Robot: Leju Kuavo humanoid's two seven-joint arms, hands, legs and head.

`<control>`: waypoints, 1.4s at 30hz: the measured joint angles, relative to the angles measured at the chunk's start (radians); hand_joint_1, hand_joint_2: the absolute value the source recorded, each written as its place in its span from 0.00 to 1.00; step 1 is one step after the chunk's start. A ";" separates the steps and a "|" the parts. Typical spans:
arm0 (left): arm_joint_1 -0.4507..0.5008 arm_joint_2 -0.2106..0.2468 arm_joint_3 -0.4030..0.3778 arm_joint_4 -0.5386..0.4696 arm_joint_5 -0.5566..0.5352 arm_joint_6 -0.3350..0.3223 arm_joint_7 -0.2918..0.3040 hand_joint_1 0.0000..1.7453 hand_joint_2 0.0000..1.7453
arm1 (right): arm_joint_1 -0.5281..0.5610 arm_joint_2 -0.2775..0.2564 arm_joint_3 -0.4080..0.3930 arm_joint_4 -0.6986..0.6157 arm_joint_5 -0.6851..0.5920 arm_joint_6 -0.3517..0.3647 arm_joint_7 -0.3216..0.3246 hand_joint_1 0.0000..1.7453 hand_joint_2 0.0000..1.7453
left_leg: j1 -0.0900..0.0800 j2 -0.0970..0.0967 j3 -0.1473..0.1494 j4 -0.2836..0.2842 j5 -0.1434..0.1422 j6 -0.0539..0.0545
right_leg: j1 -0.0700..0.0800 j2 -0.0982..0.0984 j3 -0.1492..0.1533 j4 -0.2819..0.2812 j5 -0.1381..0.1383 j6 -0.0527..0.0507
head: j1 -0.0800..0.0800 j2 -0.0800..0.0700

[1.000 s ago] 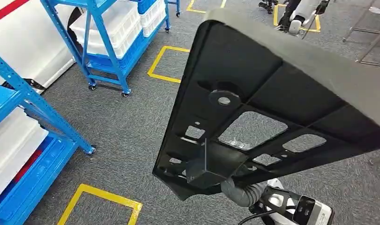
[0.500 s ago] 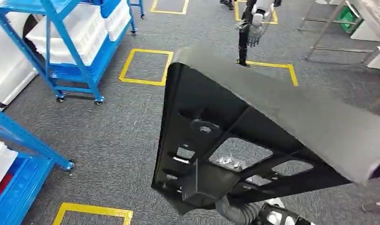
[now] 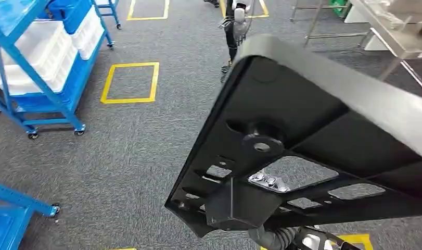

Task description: Take the parts from the cabinet and place them on the table.

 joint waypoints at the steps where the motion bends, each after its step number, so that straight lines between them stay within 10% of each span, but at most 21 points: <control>1: -0.001 0.001 0.002 0.000 0.000 0.002 -0.002 0.00 0.00 | -0.003 0.000 0.000 -0.002 -0.008 0.003 0.000 1.00 1.00 | 0.002 -0.009 0.040 -0.089 0.049 0.002 | -0.001 0.013 0.002 0.002 -0.001 0.003 | 0.000 0.000; 3: 0.002 0.006 0.011 0.000 0.001 0.004 -0.002 0.00 0.00 | -0.011 0.000 0.000 -0.004 -0.019 0.005 0.000 1.00 1.00 | 0.008 -0.106 0.087 -0.207 0.077 0.004 | 0.003 0.036 -0.006 0.011 -0.002 0.014 | 0.000 0.000; 7: 0.001 0.008 0.027 -0.003 0.013 0.023 -0.007 0.00 0.00 | -0.005 0.000 0.000 -0.003 -0.023 0.026 0.000 1.00 1.00 | 0.004 -0.065 0.088 -0.218 0.087 0.026 | -0.005 0.084 -0.023 0.006 0.012 0.043 | 0.000 0.000; 9: 0.002 0.006 0.040 -0.005 0.018 0.030 -0.016 0.00 0.00 | -0.001 0.000 0.000 -0.003 -0.023 0.037 0.000 1.00 1.00 | 0.006 -0.037 0.091 -0.229 0.095 0.044 | 0.001 -0.022 -0.045 0.057 -0.028 0.045 | 0.000 0.000; 13: 0.018 0.007 0.052 -0.005 0.018 0.038 -0.017 0.00 0.00 | 0.001 0.000 -0.002 0.002 -0.039 0.054 0.000 1.00 1.00 | -0.003 0.024 0.088 -0.228 0.093 0.050 | -0.007 -0.056 -0.180 0.330 -0.140 0.054 | 0.000 0.000; 16: 0.013 0.011 0.064 -0.008 0.006 0.037 -0.016 0.00 0.00 | 0.000 0.000 -0.008 0.012 -0.045 0.049 0.000 1.00 1.00 | -0.004 0.059 0.092 -0.228 0.089 0.047 | -0.007 -0.070 -0.093 0.171 -0.043 0.049 | 0.000 0.000; 18: 0.010 0.014 0.067 -0.008 -0.002 0.034 -0.012 0.00 0.00 | -0.008 0.006 -0.008 0.018 -0.045 0.042 0.000 1.00 1.00 | -0.008 0.076 0.099 -0.228 0.083 0.039 | 0.006 -0.147 -0.002 0.008 -0.014 0.036 | 0.000 0.000; 23: 0.000 0.025 0.068 -0.017 -0.027 0.029 -0.010 0.00 0.00 | -0.013 0.034 -0.008 0.024 -0.034 0.023 0.000 1.00 1.00 | -0.010 0.111 0.106 -0.225 0.069 0.010 | 0.004 -0.089 0.000 -0.010 -0.001 0.011 | 0.000 0.000; 25: -0.002 0.029 0.068 -0.018 -0.037 0.026 -0.016 0.00 0.00 | -0.021 0.045 -0.008 0.024 -0.031 0.019 0.000 1.00 1.00 | -0.003 0.027 0.075 -0.138 0.010 0.003 | 0.003 -0.075 0.002 -0.013 0.003 0.000 | 0.000 0.000; 28: 0.003 0.041 0.070 -0.018 -0.045 0.016 -0.024 0.00 0.00 | -0.021 0.052 -0.010 0.025 -0.029 0.014 0.000 1.00 1.00 | -0.001 0.003 -0.039 0.091 -0.080 -0.004 | 0.005 -0.037 -0.001 -0.011 0.004 -0.002 | 0.000 0.000; 30: 0.003 0.046 0.070 -0.018 -0.049 0.011 -0.028 0.00 0.00 | -0.021 0.052 -0.013 0.025 -0.029 0.014 0.000 1.00 1.00 | 0.000 0.001 -0.035 0.061 -0.030 -0.004 | 0.004 -0.010 0.001 -0.008 0.004 -0.002 | 0.000 0.000; 32: 0.001 0.051 0.070 -0.019 -0.053 0.010 -0.032 0.00 0.00 | -0.020 0.053 -0.014 0.025 -0.029 0.014 0.000 1.00 1.00 | 0.005 -0.020 0.043 -0.120 0.073 -0.003 | 0.002 0.016 0.005 -0.004 0.002 0.003 | 0.000 0.000; 34: 0.003 0.053 0.070 -0.019 -0.053 0.009 -0.032 0.00 0.00 | -0.020 0.053 -0.014 0.025 -0.023 0.013 -0.001 1.00 1.00 | 0.010 -0.104 0.079 -0.217 0.085 0.001 | 0.007 0.037 -0.006 0.008 -0.001 0.015 | 0.000 0.000; 38: -0.003 0.053 0.075 -0.019 -0.049 0.014 -0.029 0.00 0.00 | -0.011 0.053 -0.014 0.025 -0.014 0.014 0.000 1.00 1.00 | 0.011 -0.055 0.079 -0.222 0.097 0.030 | 0.000 0.074 -0.021 0.005 0.009 0.043 | 0.000 0.000; 40: -0.006 0.052 0.082 -0.019 -0.041 0.014 -0.026 0.00 0.00 | -0.017 0.053 -0.012 0.029 -0.018 0.023 0.000 1.00 1.00 | 0.008 -0.030 0.080 -0.228 0.101 0.046 | 0.003 -0.028 -0.049 0.064 -0.040 0.048 | 0.000 0.000; 42: 0.002 0.048 0.093 -0.019 -0.037 0.015 -0.025 0.00 0.00 | -0.018 0.055 -0.005 0.038 -0.018 0.028 0.000 1.00 1.00 | 0.002 0.000 0.078 -0.227 0.099 0.048 | -0.004 -0.052 -0.128 0.232 -0.123 0.058 | 0.000 0.000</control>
